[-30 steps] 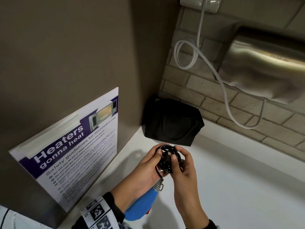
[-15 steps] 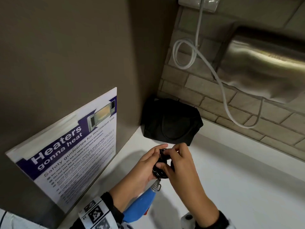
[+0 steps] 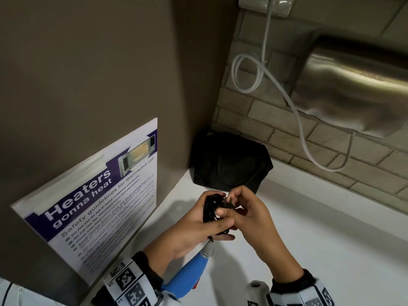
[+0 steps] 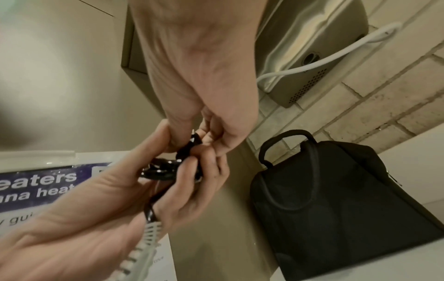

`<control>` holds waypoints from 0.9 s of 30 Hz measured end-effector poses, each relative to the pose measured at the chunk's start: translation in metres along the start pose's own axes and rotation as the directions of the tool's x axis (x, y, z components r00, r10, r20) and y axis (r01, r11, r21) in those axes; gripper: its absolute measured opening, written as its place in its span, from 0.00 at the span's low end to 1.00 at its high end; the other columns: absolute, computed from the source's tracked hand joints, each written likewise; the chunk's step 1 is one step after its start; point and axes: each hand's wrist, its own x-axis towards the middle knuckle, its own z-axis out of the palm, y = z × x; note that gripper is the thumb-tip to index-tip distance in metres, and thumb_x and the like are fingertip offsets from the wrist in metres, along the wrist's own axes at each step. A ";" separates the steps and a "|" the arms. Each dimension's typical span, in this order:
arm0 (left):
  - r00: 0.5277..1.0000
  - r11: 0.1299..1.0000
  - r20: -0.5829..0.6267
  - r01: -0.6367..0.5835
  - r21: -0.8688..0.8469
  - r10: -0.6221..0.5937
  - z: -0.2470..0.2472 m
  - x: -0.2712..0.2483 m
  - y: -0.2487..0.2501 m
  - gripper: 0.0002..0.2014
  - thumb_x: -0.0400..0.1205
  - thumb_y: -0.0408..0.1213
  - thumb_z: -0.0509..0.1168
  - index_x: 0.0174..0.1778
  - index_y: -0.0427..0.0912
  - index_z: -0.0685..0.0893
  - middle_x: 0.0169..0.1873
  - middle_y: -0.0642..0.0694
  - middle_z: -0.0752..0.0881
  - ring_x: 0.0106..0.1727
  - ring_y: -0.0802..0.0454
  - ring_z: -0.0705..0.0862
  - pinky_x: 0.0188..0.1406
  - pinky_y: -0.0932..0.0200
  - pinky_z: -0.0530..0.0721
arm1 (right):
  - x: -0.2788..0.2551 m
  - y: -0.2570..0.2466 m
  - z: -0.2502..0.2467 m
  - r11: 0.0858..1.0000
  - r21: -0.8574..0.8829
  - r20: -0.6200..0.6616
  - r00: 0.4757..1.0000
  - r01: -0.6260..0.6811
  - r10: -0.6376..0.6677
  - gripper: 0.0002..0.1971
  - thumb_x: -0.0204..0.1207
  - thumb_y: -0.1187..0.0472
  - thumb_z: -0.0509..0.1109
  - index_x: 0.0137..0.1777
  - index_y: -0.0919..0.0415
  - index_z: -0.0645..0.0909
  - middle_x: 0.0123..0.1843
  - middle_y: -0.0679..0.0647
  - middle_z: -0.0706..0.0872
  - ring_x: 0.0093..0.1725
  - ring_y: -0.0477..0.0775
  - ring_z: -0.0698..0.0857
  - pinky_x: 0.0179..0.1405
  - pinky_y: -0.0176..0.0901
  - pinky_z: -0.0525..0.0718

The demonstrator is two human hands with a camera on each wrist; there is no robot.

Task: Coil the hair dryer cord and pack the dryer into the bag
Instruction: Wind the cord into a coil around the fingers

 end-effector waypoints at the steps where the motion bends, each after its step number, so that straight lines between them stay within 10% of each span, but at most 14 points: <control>1: 1.000 1.000 0.022 0.005 0.018 -0.005 0.000 0.000 0.001 0.23 0.78 0.26 0.68 0.66 0.45 0.72 0.55 0.43 0.84 0.53 0.41 0.88 0.53 0.44 0.87 | 0.001 0.000 -0.001 1.000 0.012 -0.018 1.000 -0.011 0.011 0.13 0.66 0.67 0.80 0.40 0.62 0.75 0.31 0.45 0.78 0.35 0.47 0.78 0.30 0.41 0.81; 14: 0.996 0.995 0.083 0.034 0.089 -0.041 0.000 -0.002 0.006 0.23 0.83 0.25 0.58 0.71 0.50 0.70 0.68 0.43 0.78 0.57 0.41 0.87 0.57 0.42 0.85 | 0.001 -0.011 0.008 0.996 0.071 -0.213 0.976 0.060 -0.044 0.14 0.63 0.66 0.82 0.39 0.58 0.79 0.27 0.43 0.78 0.30 0.44 0.81 0.31 0.36 0.83; 20: 0.999 0.997 -0.032 0.016 -0.076 -0.019 -0.008 -0.001 0.002 0.18 0.84 0.28 0.60 0.70 0.44 0.76 0.66 0.35 0.82 0.64 0.40 0.84 0.66 0.34 0.78 | -0.006 -0.001 0.003 0.990 -0.106 -0.189 0.975 0.098 -0.117 0.13 0.66 0.61 0.81 0.47 0.51 0.82 0.37 0.44 0.85 0.40 0.46 0.85 0.39 0.40 0.88; 27: 0.957 0.989 -0.289 -0.071 -0.126 0.032 -0.010 0.006 -0.005 0.13 0.88 0.30 0.50 0.62 0.34 0.76 0.57 0.25 0.84 0.51 0.30 0.89 0.50 0.46 0.89 | -0.011 0.009 -0.017 0.981 0.177 -0.381 0.925 0.079 -0.006 0.03 0.76 0.70 0.70 0.44 0.64 0.84 0.36 0.55 0.83 0.36 0.51 0.82 0.38 0.40 0.86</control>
